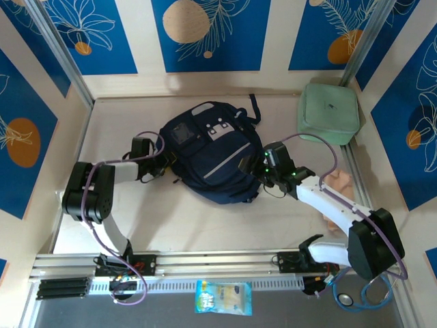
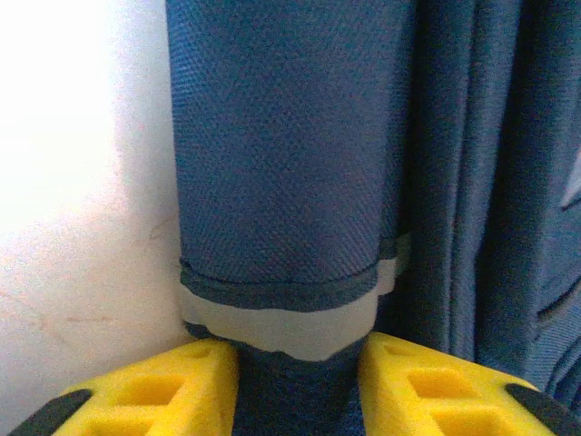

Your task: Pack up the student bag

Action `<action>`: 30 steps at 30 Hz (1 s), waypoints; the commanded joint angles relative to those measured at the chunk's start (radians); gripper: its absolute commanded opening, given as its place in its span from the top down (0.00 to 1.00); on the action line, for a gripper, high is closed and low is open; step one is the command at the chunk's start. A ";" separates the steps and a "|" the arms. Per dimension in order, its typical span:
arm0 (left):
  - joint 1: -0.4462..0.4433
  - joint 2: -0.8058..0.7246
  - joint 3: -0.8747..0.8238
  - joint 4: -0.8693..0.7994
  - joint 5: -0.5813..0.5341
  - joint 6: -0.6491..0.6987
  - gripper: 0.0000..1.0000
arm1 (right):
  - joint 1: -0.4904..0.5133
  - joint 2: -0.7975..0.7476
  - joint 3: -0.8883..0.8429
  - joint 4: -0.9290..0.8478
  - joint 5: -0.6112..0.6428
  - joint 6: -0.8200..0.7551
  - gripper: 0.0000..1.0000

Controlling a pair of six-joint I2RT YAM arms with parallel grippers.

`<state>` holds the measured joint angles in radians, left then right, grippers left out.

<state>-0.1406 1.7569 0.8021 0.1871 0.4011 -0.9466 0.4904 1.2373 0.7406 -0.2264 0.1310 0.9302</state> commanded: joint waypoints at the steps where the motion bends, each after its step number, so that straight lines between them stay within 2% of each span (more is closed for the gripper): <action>1: -0.005 0.031 0.032 0.011 0.027 -0.004 0.67 | 0.005 0.035 0.030 0.032 -0.043 0.014 0.24; 4: -0.005 0.030 0.038 0.008 0.029 -0.004 0.77 | 0.008 0.073 0.036 0.062 -0.058 0.012 0.24; 7: -0.005 0.005 0.040 -0.004 0.026 0.011 0.90 | 0.012 0.118 0.055 0.077 -0.062 0.005 0.25; 10: -0.005 -0.034 0.052 -0.069 -0.004 0.050 1.00 | 0.028 0.154 0.096 0.088 -0.067 -0.008 0.26; 22: -0.022 -0.262 0.005 -0.167 -0.001 0.043 1.00 | 0.026 0.354 0.213 0.123 -0.040 -0.062 0.27; 30: -0.120 -0.381 -0.013 -0.209 -0.026 -0.003 1.00 | -0.036 0.557 0.397 0.134 -0.071 -0.181 0.30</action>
<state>-0.2089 1.4361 0.7933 -0.0254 0.3500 -0.9253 0.4740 1.7290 1.0615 -0.1307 0.0898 0.8345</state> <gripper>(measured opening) 0.048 0.712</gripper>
